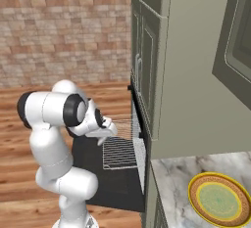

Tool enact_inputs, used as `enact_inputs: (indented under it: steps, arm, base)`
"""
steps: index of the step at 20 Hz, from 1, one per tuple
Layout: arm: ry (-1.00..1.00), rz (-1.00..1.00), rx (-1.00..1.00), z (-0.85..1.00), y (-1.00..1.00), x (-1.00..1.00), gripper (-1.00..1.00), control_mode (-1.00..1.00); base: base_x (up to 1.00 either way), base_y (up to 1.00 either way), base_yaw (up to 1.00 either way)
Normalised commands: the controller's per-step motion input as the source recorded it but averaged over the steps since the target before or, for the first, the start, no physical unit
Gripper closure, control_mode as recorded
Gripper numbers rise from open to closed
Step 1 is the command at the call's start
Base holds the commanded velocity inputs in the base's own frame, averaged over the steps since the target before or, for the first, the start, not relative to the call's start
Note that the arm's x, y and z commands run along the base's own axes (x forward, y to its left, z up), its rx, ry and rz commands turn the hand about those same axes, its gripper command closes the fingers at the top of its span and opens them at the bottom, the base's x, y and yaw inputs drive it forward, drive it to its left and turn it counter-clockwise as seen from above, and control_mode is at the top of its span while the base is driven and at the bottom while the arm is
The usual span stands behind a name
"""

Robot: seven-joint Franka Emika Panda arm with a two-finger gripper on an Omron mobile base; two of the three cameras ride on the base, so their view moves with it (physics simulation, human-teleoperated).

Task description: Place the fish on the top rack of the oven, and slide the tray back inside. Close the oven door.

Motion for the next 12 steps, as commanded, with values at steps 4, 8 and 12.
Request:
enact_inputs:
  steps: [4, 8, 12]
  arm:
    - [0.00, 0.00, -0.01, -0.24, 0.00, 0.26, 1.00, -1.00]
    - [0.00, 0.00, -0.01, -0.20, 0.00, 0.27, 1.00, -1.00]
    - [0.00, 0.00, -0.01, -0.20, -0.01, 0.24, 1.00, -1.00]
  base:
    - [0.00, 0.00, 0.00]
    - [0.00, 0.00, 0.00]
    - [0.00, 0.00, 0.00]
